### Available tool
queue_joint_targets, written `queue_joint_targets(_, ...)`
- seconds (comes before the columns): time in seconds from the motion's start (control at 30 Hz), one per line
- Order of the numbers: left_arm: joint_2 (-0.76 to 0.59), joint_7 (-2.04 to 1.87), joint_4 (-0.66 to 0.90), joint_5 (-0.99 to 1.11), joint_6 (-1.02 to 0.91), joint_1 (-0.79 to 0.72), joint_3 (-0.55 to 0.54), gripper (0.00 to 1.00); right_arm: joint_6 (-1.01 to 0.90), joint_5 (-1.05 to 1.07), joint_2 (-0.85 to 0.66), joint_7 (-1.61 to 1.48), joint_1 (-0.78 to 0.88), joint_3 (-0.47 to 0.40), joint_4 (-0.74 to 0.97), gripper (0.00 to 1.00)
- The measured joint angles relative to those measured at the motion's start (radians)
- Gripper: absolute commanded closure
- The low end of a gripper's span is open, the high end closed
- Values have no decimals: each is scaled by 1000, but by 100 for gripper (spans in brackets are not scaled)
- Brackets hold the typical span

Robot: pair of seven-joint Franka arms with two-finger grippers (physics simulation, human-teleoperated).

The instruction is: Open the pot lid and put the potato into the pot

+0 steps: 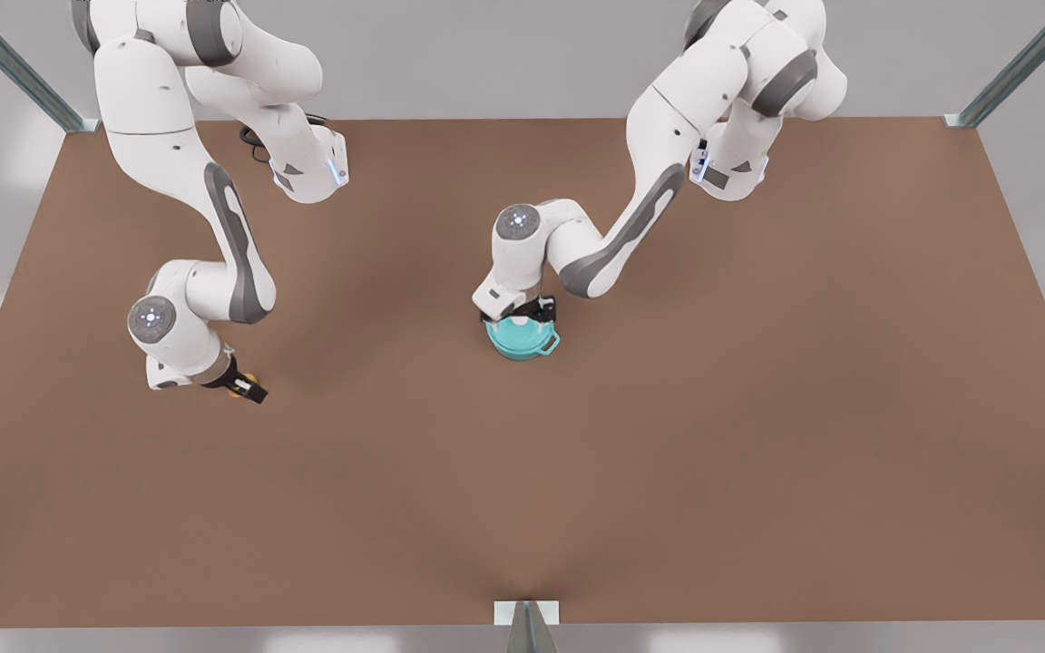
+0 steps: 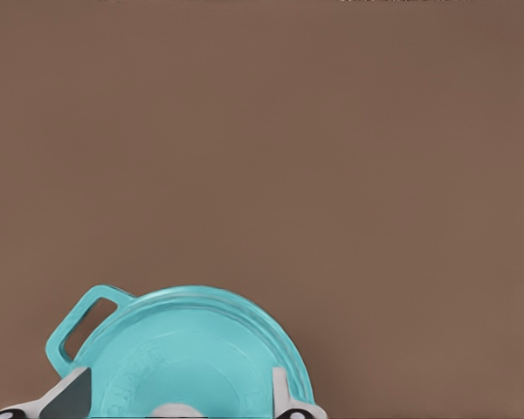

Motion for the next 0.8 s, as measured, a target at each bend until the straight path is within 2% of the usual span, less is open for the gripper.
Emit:
queue_joint_targets(0.27, -33, -96, -82, 30, 45, -30, -3, 0, 89, -3, 44, 64, -31, -1, -43, 0)
queue_joint_targets(0.5, -16, -154, -92, 45, 69, -30, -3, 0, 169, -4, 72, 99, -40, -1, -87, 0)
queue_joint_targets(0.53, -15, -161, -92, 47, 71, -30, -2, 4, 178, -7, 73, 102, -49, -2, -90, 0)
queue_joint_targets(0.63, -19, -179, -91, 49, 75, -26, -2, 26, 200, -16, 78, 111, -69, -2, -94, 0)
queue_joint_targets(0.73, -25, -194, -91, 50, 76, -22, -1, 56, 218, -24, 84, 119, -72, -2, -98, 0)
queue_joint_targets(0.77, -27, -199, -91, 51, 75, -21, -1, 61, 223, -26, 88, 121, -71, -2, -99, 0)
queue_joint_targets(0.8, -29, -204, -90, 52, 73, -20, 0, 61, 228, -27, 91, 124, -69, -1, -99, 0)
